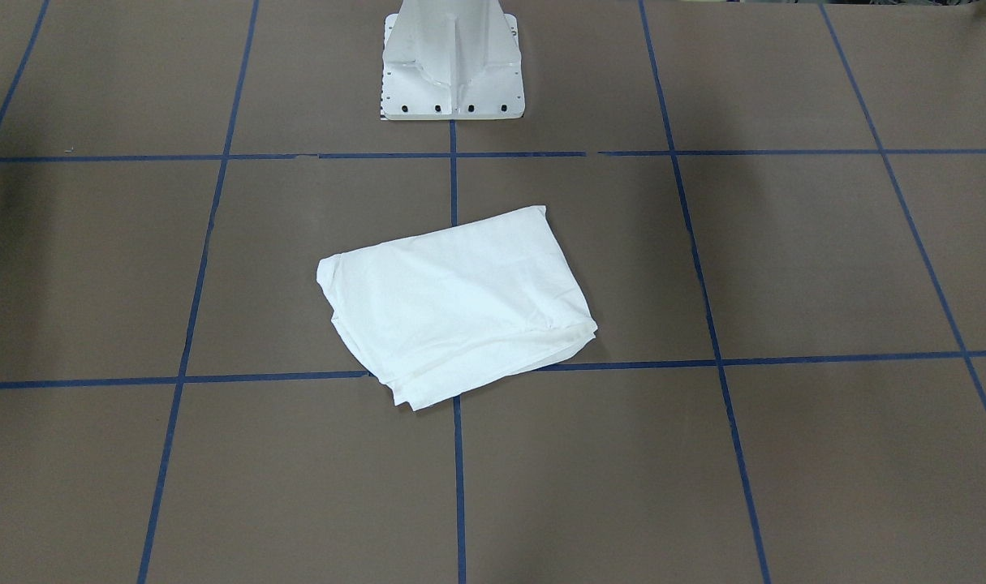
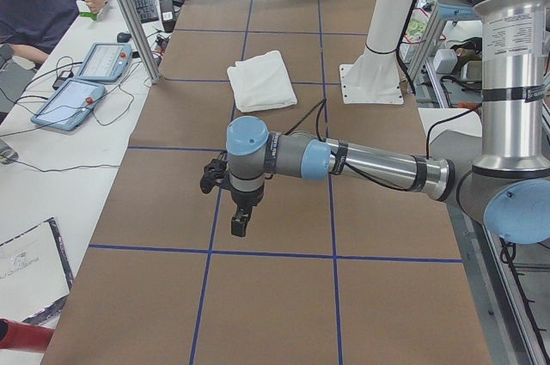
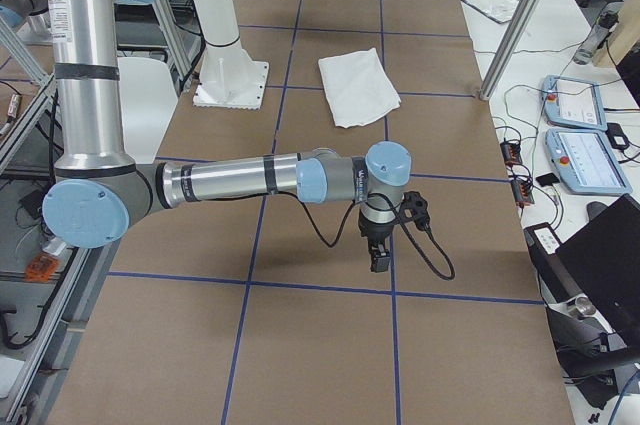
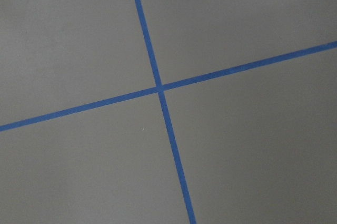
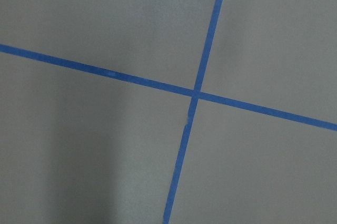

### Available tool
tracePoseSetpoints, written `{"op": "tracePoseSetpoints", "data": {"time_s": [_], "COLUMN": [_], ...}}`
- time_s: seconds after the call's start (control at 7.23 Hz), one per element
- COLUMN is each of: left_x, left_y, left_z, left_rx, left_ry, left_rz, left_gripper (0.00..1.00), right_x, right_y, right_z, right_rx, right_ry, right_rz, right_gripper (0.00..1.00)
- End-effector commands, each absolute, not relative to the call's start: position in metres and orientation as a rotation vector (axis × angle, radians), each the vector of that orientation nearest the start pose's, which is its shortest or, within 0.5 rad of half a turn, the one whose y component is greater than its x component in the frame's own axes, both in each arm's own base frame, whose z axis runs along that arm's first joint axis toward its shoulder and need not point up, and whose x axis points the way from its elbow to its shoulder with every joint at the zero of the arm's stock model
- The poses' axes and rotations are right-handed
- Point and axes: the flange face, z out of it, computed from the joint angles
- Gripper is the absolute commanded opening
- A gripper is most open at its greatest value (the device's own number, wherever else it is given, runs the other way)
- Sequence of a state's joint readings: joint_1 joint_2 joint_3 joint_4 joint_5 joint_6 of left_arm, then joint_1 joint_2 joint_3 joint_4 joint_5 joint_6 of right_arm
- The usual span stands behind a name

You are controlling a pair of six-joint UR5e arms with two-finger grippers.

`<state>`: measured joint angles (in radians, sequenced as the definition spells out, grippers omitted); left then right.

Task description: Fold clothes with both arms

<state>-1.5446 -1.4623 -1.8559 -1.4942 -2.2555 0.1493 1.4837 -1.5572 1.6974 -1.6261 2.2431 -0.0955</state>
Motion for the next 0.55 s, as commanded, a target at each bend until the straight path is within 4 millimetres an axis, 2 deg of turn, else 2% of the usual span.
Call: {"op": "tracePoseSetpoints", "data": {"time_s": [0.0,0.14,0.28,0.41], "left_x": [-0.073,-0.067,-0.066,-0.066], "left_y": [-0.430,-0.429,-0.430,-0.434], "left_z": [0.610,0.623,0.622,0.614], "left_rx": [0.062,0.034,0.038,0.053], "left_ry": [0.701,0.777,0.791,0.787], "left_rz": [0.164,0.128,0.126,0.132], "left_gripper": [1.00,1.00,1.00,1.00], "right_x": [0.029,0.030,0.031,0.033], "right_y": [-0.493,-0.484,-0.472,-0.467], "right_z": [0.614,0.622,0.632,0.632], "right_rx": [0.059,0.041,0.021,0.020], "right_ry": [-0.671,-0.671,-0.671,-0.671], "right_rz": [-0.184,-0.177,-0.170,-0.165], "right_gripper": [1.00,1.00,1.00,1.00]}}
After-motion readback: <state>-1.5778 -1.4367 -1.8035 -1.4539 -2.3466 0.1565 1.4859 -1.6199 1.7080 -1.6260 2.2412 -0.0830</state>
